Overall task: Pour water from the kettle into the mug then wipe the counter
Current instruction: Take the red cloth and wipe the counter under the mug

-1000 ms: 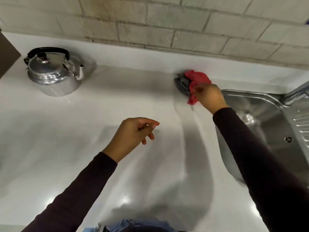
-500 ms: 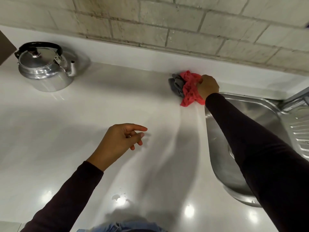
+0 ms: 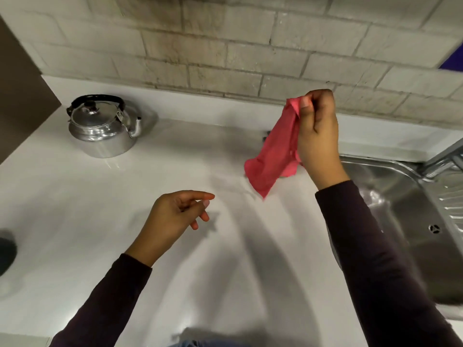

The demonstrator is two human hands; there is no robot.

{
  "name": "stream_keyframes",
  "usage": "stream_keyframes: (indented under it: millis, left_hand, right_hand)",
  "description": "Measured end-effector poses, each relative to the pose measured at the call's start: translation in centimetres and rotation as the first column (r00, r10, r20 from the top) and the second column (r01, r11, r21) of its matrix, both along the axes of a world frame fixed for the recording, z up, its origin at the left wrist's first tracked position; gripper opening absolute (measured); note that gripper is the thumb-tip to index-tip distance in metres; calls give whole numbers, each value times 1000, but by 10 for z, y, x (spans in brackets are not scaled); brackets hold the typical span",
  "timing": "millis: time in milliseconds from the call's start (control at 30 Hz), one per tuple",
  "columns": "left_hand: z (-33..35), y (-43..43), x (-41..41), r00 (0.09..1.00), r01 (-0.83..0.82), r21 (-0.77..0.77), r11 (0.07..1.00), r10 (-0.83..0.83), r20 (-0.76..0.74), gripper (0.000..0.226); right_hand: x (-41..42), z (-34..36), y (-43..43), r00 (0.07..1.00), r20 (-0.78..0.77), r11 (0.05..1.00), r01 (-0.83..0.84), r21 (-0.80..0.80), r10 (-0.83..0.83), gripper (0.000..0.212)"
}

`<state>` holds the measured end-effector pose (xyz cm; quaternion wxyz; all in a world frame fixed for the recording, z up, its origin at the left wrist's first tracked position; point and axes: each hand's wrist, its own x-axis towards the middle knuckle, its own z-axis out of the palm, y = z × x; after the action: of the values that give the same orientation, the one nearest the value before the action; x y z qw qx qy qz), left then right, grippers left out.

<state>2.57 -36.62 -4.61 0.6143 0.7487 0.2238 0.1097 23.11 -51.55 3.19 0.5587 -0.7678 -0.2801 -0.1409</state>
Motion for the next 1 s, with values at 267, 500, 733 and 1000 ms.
stream_keyframes:
  millis: [267, 500, 733, 1000]
  left_hand:
    - [15, 73, -80, 980, -197, 35, 980, 195, 44, 23]
    - [14, 136, -148, 950, -313, 37, 949, 313, 21, 22]
    - [5, 171, -194, 964, -267, 21, 963, 267, 5, 23]
    - [0, 216, -251, 924, -377, 84, 923, 368, 106, 25]
  right_hand:
    - [-112, 14, 75, 893, -273, 933, -352, 76, 359, 26]
    - [-162, -42, 143, 840, -471, 894, -400, -203, 269, 9]
    - [-210, -101, 175, 941, -335, 839, -218, -499, 45, 35]
    - [-263, -185, 220, 976, -204, 557, -128, -821, -76, 75]
